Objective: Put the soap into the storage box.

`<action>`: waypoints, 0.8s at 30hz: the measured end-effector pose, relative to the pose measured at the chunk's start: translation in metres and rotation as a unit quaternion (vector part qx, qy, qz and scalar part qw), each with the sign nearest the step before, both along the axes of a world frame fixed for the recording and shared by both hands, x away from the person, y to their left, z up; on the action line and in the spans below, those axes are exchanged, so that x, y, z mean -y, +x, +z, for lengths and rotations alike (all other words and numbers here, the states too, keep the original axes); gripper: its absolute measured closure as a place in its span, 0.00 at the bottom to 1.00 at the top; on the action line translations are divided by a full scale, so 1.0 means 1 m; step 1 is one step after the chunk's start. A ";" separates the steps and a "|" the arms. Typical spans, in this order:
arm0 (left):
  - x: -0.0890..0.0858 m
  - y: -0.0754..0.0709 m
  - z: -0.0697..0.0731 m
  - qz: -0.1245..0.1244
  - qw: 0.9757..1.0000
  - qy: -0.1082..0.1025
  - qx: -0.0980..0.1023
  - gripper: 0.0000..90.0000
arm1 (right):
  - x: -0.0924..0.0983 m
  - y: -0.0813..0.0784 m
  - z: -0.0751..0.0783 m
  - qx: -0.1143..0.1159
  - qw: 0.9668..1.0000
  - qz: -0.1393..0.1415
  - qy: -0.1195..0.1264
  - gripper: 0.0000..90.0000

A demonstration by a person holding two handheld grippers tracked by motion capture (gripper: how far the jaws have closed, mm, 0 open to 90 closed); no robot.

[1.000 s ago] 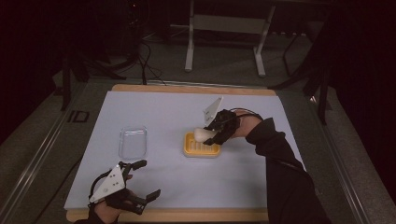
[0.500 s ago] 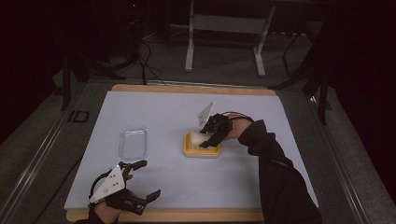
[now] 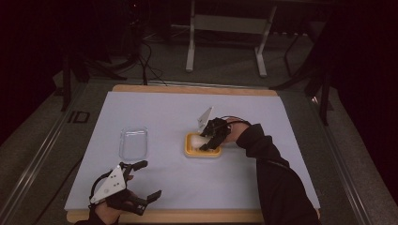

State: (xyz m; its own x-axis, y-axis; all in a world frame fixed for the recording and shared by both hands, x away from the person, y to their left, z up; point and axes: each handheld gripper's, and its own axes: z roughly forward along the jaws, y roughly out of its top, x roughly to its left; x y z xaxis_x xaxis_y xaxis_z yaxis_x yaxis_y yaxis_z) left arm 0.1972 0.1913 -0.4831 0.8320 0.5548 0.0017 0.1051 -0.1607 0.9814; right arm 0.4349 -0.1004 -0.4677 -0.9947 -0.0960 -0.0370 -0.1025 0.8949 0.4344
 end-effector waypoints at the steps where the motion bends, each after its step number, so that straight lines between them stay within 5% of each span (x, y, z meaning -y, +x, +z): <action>1: 0.000 0.000 0.000 0.000 1.000 0.001 0.000 0.01 | 0.000 0.001 -0.002 -0.003 1.000 -0.001 0.002 0.55; 24: 0.000 0.000 0.000 0.001 1.000 0.001 -0.001 0.01 | -0.003 0.007 -0.027 0.000 0.999 -0.013 -0.034 0.54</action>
State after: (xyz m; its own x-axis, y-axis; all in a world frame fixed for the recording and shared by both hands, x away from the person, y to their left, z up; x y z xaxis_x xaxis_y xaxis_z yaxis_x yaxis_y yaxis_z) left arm 0.1974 0.1909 -0.4836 0.8309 0.5564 0.0017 0.1073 -0.1631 0.9808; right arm 0.4421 -0.0976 -0.4943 -0.9970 -0.0714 -0.0307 -0.0777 0.9248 0.3725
